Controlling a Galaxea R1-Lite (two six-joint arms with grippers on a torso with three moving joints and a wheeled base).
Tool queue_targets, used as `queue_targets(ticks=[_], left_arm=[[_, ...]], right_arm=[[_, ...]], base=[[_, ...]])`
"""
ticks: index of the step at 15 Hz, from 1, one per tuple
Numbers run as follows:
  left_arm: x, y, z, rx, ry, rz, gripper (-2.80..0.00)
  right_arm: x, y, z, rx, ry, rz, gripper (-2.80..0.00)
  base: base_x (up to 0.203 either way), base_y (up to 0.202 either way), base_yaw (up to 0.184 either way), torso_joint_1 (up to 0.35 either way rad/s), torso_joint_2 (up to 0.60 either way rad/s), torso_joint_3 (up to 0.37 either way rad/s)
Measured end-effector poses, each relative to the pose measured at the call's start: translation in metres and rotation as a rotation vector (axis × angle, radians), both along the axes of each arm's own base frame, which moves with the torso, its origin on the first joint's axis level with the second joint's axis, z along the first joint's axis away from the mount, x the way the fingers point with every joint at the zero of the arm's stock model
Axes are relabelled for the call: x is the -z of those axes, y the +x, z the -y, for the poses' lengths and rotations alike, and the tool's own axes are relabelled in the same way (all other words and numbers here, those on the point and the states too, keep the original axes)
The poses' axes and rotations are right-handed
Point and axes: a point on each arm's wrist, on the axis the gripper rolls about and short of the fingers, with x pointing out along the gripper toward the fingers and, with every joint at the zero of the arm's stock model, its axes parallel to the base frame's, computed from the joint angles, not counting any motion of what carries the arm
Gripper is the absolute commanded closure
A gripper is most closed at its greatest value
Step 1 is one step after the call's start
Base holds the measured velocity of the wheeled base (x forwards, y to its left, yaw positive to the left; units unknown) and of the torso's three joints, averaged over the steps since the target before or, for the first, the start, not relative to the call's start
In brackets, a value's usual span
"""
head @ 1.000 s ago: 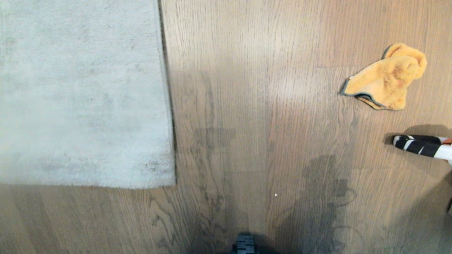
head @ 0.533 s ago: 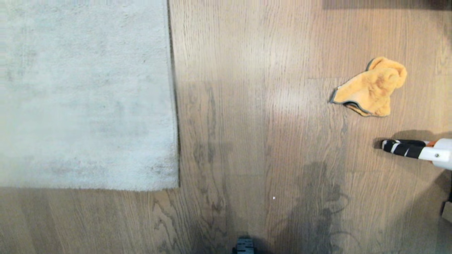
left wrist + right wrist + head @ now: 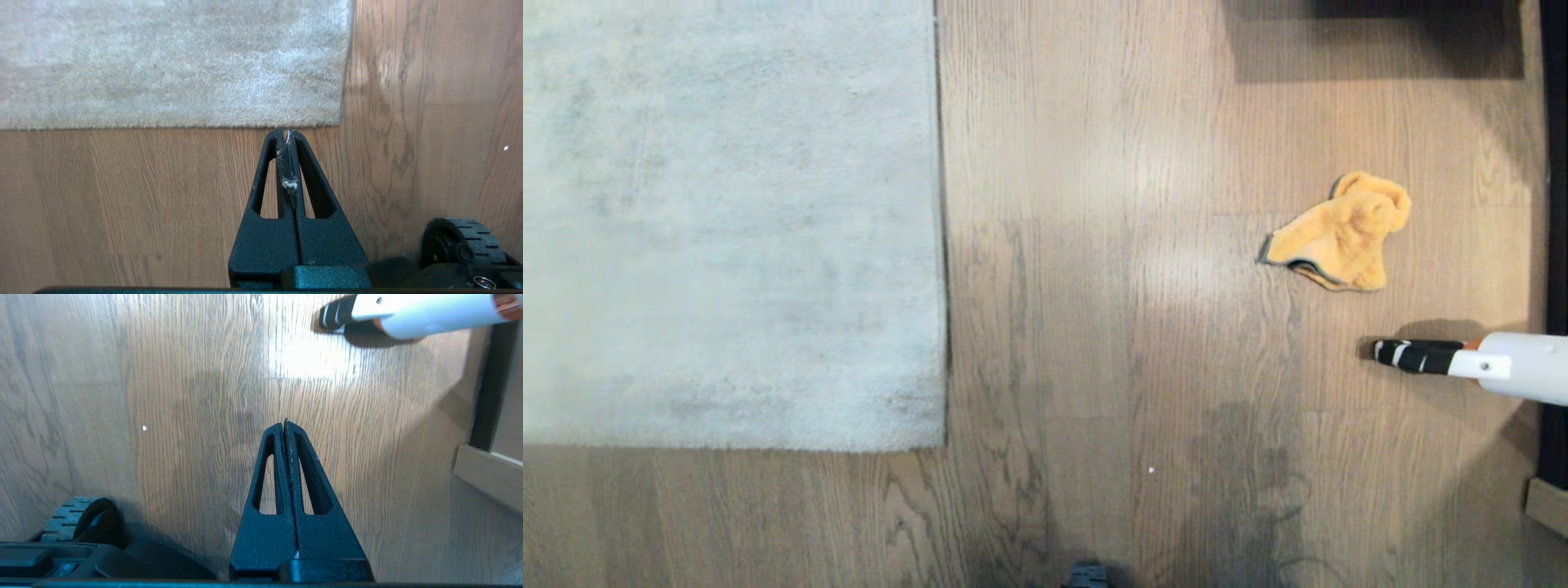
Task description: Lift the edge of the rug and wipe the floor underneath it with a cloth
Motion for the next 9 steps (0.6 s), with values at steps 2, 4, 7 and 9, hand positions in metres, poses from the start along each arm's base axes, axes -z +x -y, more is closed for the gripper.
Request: queue_targets(ticks=[2,4,7,9], left_arm=[[0.0000,0.0000,0.0000,-0.001,0.000,0.000,0.00],[0.0000,0.0000,0.0000,0.000,-0.001,0.000,0.00],[0.0000,0.0000,0.0001,0.005,0.000,0.000,0.00],[0.0000,0.0000,0.0002,0.008,-0.001,0.000,0.00]], right_arm=[[0.0000,0.0000,0.0000,0.000,0.000,0.000,0.00],[0.0000,0.0000,0.0000,0.000,-0.001,0.000,0.00],[0.0000,0.0000,0.0000,0.000,0.000,0.000,0.00],[0.0000,0.0000,0.0000,0.000,0.000,0.000,0.00]], base=[[0.000,0.000,0.000,0.002,0.00,0.204],[0.000,0.000,0.000,0.000,0.00,0.200],[0.000,0.000,0.000,0.002,0.00,0.198],[0.000,0.000,0.000,-0.001,0.01,0.203]])
